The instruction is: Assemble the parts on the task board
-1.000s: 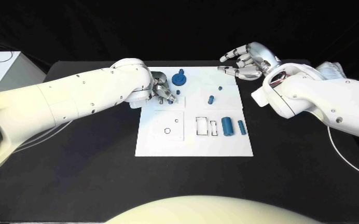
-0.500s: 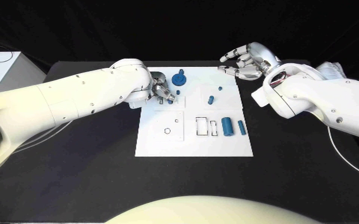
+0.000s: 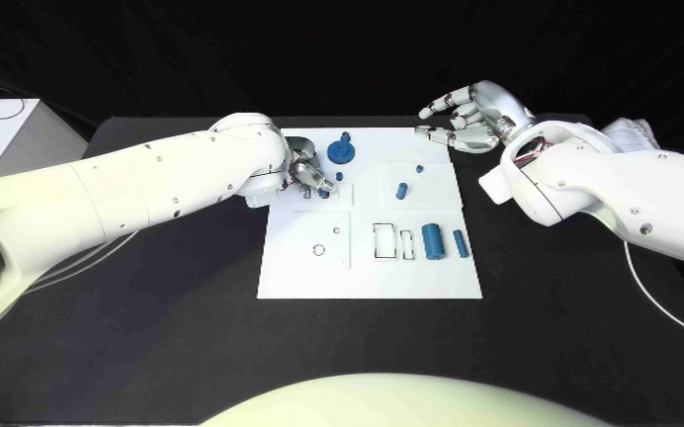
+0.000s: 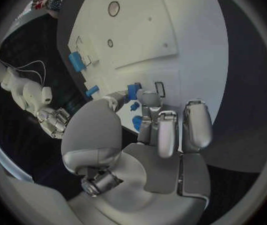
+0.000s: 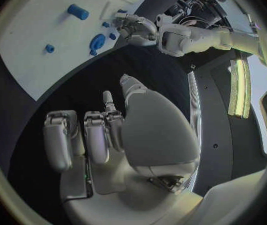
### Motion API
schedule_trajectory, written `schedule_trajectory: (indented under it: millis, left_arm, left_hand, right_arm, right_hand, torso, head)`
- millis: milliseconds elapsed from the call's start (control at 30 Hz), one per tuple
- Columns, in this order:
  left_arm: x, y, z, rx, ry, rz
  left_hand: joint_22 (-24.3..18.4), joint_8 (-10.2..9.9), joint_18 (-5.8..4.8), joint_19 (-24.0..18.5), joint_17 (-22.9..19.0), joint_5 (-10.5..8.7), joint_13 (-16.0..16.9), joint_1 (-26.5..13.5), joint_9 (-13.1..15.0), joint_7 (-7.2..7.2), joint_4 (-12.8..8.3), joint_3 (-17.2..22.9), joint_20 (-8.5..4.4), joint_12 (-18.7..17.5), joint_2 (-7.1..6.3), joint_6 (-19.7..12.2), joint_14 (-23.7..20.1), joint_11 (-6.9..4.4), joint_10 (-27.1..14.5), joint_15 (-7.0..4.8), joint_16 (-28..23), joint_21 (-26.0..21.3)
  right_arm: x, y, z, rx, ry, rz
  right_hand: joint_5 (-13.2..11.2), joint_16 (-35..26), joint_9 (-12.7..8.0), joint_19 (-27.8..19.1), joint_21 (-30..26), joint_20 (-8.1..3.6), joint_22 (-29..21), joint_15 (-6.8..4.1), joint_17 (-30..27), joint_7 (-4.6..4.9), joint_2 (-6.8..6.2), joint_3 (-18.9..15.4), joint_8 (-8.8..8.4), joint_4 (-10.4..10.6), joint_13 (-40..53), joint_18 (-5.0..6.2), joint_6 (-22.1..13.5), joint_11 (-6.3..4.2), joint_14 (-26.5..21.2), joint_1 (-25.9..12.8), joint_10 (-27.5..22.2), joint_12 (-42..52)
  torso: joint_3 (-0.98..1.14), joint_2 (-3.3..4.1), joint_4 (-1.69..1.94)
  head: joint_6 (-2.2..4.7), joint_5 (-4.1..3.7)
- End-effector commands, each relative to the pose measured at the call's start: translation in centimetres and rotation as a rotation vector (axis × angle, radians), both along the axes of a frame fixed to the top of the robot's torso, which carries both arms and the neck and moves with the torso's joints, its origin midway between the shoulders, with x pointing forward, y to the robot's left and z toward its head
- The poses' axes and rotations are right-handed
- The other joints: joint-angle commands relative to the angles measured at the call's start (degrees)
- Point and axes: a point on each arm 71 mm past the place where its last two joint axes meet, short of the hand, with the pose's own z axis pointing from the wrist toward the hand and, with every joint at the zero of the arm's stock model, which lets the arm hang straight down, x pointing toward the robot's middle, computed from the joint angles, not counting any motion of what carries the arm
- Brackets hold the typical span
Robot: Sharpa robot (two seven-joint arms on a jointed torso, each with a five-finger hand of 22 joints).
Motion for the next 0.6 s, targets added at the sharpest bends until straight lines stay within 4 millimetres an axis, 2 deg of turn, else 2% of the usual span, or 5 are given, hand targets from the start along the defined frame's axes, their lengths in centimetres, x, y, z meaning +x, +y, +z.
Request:
schedule_trajectory:
  millis: [33,133,200,233,600]
  left_arm:
    - [0.13,0.62,-0.49,0.036,-0.002,0.024]
    - [0.19,0.61,-0.49,0.037,-0.003,0.026]
    - [0.22,0.62,-0.48,0.036,-0.003,0.027]
    - [0.24,0.62,-0.48,0.036,-0.003,0.028]
    - [0.33,0.48,-0.31,0.021,-0.001,0.035]
  left_hand:
    - [0.12,-0.25,-1.12,0.39,15.08,-0.30,0.02,0.16,-0.02,0.31,0.19,-0.33,0.02,0.26,0.58,-0.02,6.05,-0.31,0.16,-0.51,0.37,-0.34]
    - [0.08,-0.30,-1.11,0.36,15.08,-0.65,-0.05,0.82,0.02,0.26,0.24,-0.56,0.00,0.22,0.79,-0.04,6.05,-0.34,0.13,-0.53,0.37,-0.37]
    - [0.16,-0.49,-1.12,0.41,15.08,-3.21,-0.07,2.49,0.10,0.22,0.42,-1.17,-0.04,0.21,1.34,-0.14,6.05,-0.29,0.11,-0.59,0.37,-0.37]
    - [0.20,-0.63,-1.13,0.43,15.08,-6.11,-0.12,3.62,0.13,0.27,0.67,-1.27,-0.05,0.17,1.99,-0.14,6.05,-0.36,0.08,-0.55,0.37,-0.39]
    - [0.33,-0.96,-1.15,0.50,15.08,-7.04,-0.23,6.27,0.18,0.26,0.44,-0.87,-0.04,0.09,3.06,-0.29,6.05,-0.37,0.00,-0.55,0.37,-0.39]
  right_arm:
    - [-0.03,0.09,-0.02,-0.002,0.003,0.011]
    - [-0.02,0.09,-0.03,-0.003,0.003,0.011]
    - [-0.02,0.09,-0.04,-0.003,0.004,0.012]
    - [-0.01,0.09,-0.04,-0.003,0.004,0.012]
    - [0.01,0.08,-0.10,-0.005,0.008,0.012]
  right_hand:
    - [0.23,-0.21,-0.07,4.25,-0.27,0.02,12.62,0.10,11.11,-0.05,-0.14,0.16,0.24,0.15,11.25,0.57,0.16,0.01,5.02,-0.85,1.81,-0.18]
    - [0.23,-0.21,-0.07,4.25,-0.27,0.02,12.62,0.10,11.11,-0.05,-0.14,0.16,0.24,0.15,11.25,0.57,0.16,0.01,5.02,-0.85,1.81,-0.18]
    - [0.23,-0.21,-0.07,4.25,-0.27,0.02,12.62,0.10,11.11,-0.05,-0.14,0.16,0.24,0.15,11.25,0.57,0.16,0.01,5.02,-0.85,1.81,-0.18]
    - [0.23,-0.21,-0.07,4.25,-0.27,0.02,12.62,0.10,11.11,-0.05,-0.14,0.16,0.24,0.15,11.25,0.57,0.16,0.01,5.02,-0.85,1.81,-0.18]
    - [0.23,-0.21,-0.07,4.25,-0.27,0.02,12.62,0.10,11.11,-0.05,-0.14,0.16,0.24,0.15,11.25,0.57,0.16,0.01,5.02,-0.85,1.81,-0.18]
  torso:
    - [0.01,-0.01,0.01]
    - [0.02,-0.01,-0.01]
    - [-0.01,-0.02,-0.04]
    - [0.00,-0.01,-0.05]
    - [0.03,0.02,0.00]
  head:
    - [-0.10,0.05]
    - [-0.03,0.06]
    - [-0.02,0.07]
    - [-0.03,0.08]
    - [-0.11,0.05]
